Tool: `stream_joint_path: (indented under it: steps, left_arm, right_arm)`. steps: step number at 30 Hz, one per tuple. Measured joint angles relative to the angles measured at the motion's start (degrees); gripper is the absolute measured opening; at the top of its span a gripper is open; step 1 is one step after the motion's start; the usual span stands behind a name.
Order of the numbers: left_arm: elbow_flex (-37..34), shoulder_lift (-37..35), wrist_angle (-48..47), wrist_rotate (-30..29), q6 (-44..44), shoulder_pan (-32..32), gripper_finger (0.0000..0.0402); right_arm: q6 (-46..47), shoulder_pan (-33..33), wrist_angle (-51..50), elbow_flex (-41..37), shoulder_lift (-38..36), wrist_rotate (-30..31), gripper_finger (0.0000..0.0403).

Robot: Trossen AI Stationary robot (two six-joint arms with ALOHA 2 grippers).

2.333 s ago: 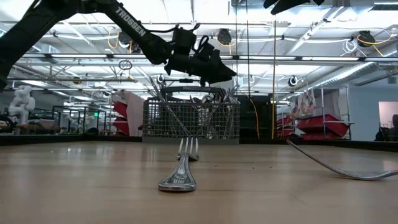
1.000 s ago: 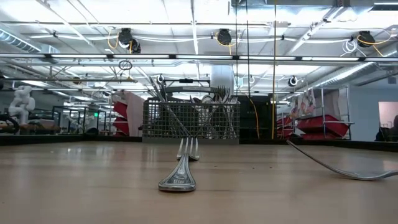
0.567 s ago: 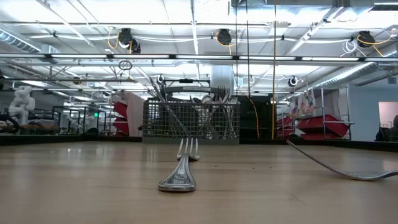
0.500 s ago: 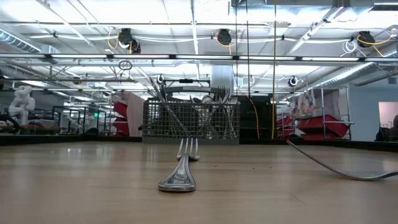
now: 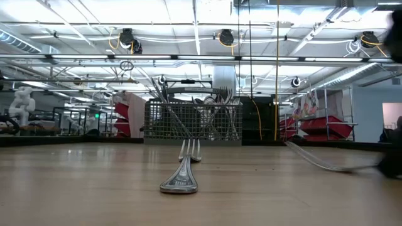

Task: Sort silverware
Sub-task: Put the silver fork into the utensil holder

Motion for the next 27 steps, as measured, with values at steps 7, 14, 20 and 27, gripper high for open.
stream_joint_path:
  steps: [7, 14, 20, 27]
  left_arm:
    - [-2.19, 0.02, -0.07, -2.41, -0.18, 3.86, 0.0216]
    - [-10.1, 0.02, 3.65, 0.7, -4.08, 8.34, 0.0216]
    - [-23.51, 0.13, 18.57, 5.58, -9.08, 9.57, 0.0216]
    - [-38.25, 3.78, 49.45, 5.78, -23.05, 8.9, 0.0216]
  right_arm:
    - [-0.95, -6.75, -9.52, 0.05, -7.5, 12.86, 0.0002]
    - [-14.46, -12.96, -11.44, -0.03, -18.83, 26.54, 0.0001]
    - [-33.75, -16.66, -6.48, 0.17, -29.29, 34.22, 0.0001]
    - [-56.15, -21.64, 2.46, 0.18, -36.08, 35.13, 0.0]
